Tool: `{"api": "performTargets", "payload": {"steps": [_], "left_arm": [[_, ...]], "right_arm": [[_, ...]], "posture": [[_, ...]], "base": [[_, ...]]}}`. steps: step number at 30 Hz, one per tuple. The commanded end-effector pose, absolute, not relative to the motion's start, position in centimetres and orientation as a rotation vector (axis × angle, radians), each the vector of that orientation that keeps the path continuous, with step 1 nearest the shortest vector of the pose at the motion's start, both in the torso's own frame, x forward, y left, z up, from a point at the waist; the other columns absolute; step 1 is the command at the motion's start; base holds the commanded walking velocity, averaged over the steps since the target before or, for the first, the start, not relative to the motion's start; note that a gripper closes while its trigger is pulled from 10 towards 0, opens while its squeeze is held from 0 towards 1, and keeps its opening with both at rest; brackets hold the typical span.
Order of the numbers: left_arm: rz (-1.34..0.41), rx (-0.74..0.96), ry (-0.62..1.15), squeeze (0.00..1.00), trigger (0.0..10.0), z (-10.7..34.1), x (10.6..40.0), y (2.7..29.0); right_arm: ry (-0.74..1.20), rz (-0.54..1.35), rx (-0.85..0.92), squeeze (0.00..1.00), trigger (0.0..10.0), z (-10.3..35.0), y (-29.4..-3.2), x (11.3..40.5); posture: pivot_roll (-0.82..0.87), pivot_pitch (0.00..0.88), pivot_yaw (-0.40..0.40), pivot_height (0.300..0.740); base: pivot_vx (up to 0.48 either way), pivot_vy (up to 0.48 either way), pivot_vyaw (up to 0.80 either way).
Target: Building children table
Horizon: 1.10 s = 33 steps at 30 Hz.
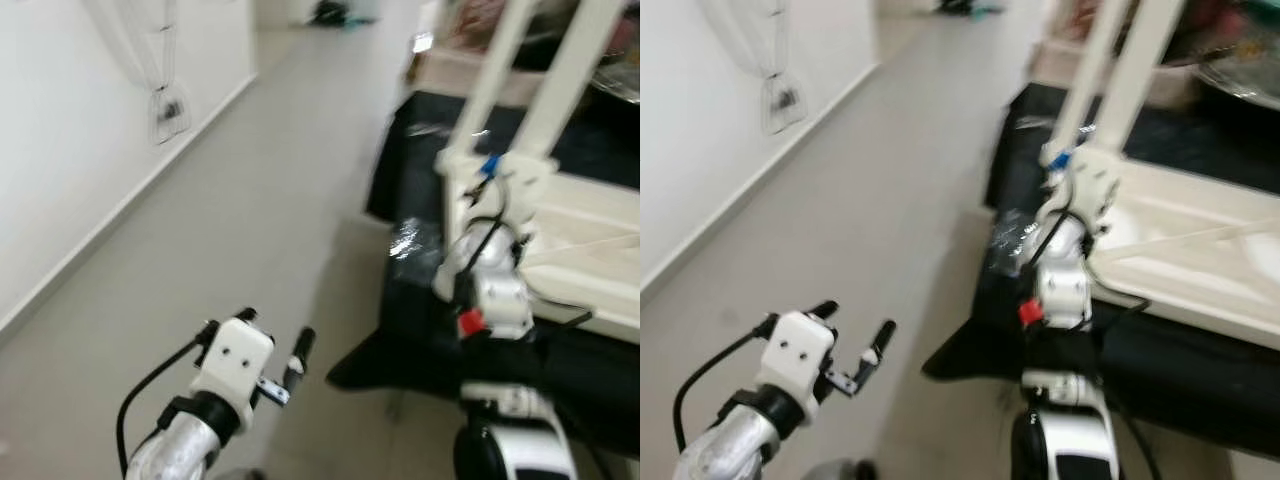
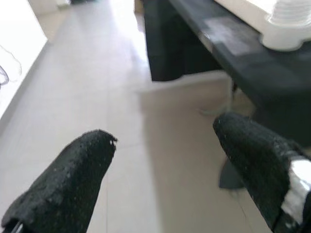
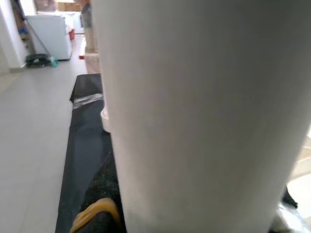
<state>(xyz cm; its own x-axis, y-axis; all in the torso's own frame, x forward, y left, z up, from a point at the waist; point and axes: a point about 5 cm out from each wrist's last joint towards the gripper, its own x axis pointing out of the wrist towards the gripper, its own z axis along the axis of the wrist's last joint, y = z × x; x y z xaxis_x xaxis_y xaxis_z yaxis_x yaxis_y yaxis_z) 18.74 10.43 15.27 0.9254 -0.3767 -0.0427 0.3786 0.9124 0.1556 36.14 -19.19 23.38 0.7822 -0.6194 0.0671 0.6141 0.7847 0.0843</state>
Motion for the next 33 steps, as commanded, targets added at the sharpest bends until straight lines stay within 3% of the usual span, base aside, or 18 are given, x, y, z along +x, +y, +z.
{"api": "performTargets", "payload": {"steps": [1,11,12,14,15,19,20,22,23,28,29,33], "left_arm": [[-0.4,0.167,0.01,0.0,10.0,15.3,18.7,10.3],[-0.4,0.165,0.009,0.0,10.0,15.3,18.6,10.2],[-0.4,0.165,0.009,0.0,10.0,15.3,18.5,10.2],[-0.4,0.165,0.009,0.0,10.0,15.3,18.5,10.2],[-0.403,0.165,0.01,0.0,10.0,15.3,18.5,10.2],[-0.413,0.16,0.008,0.0,10.0,15.3,18.5,10.0],[-0.414,0.16,0.007,0.0,10.0,15.3,18.5,10.0],[-0.415,0.16,0.007,0.0,10.0,15.3,18.5,10.0],[-0.417,0.159,0.006,0.0,10.0,15.3,18.5,10.0],[-0.416,0.161,0.008,0.0,10.0,15.3,18.5,10.0],[-0.415,0.161,0.008,0.0,10.0,15.3,18.5,10.0],[-0.414,0.162,0.007,0.0,10.0,15.3,18.5,10.0]], "right_arm": [[0.113,-0.704,0.091,0.0,0.0,19.0,-18.8,36.2],[0.131,-0.845,0.148,0.0,0.0,19.3,-19.8,37.0],[0.123,-0.848,0.145,0.0,4.8,19.5,-19.9,37.0],[0.116,-0.854,0.143,0.0,4.8,19.6,-19.9,37.0],[0.088,-0.838,0.147,0.0,10.0,19.9,-19.7,37.2],[0.064,-0.817,0.154,0.0,10.0,20.1,-19.3,37.3],[0.058,-0.808,0.15,0.81,10.0,20.2,-19.1,37.3],[0.054,-0.803,0.147,0.81,10.0,20.2,-19.0,37.4],[0.042,-0.79,0.15,1.0,10.0,20.3,-18.7,37.4],[-0.007,-0.774,0.139,1.0,10.0,21.0,-18.2,37.3],[-0.012,-0.764,0.145,0.0,10.0,21.1,-18.1,37.3],[-0.023,-0.747,0.154,0.0,10.0,21.2,-17.9,37.2]], "posture": [[0.13,0.171,-0.06,0.74],[0.13,0.167,-0.062,0.74],[0.13,0.165,-0.062,0.74],[0.13,0.165,-0.061,0.74],[0.13,0.162,-0.06,0.74],[0.13,0.156,-0.058,0.74],[0.13,0.155,-0.055,0.74],[0.13,0.155,-0.055,0.74],[0.13,0.152,-0.056,0.74],[0.13,0.148,-0.056,0.74],[0.13,0.148,-0.056,0.74],[0.13,0.148,-0.056,0.74]], "base": [[0.0,0.0,0.0],[0.0,0.0,0.0],[0.0,0.0,0.0],[0.0,0.0,0.0],[0.0,0.0,0.0],[0.0,0.0,0.0],[0.0,0.0,0.0],[0.0,0.0,0.0],[0.0,0.0,0.0],[0.0,0.0,0.0],[0.0,0.0,0.0],[0.0,0.0,0.0]]}}
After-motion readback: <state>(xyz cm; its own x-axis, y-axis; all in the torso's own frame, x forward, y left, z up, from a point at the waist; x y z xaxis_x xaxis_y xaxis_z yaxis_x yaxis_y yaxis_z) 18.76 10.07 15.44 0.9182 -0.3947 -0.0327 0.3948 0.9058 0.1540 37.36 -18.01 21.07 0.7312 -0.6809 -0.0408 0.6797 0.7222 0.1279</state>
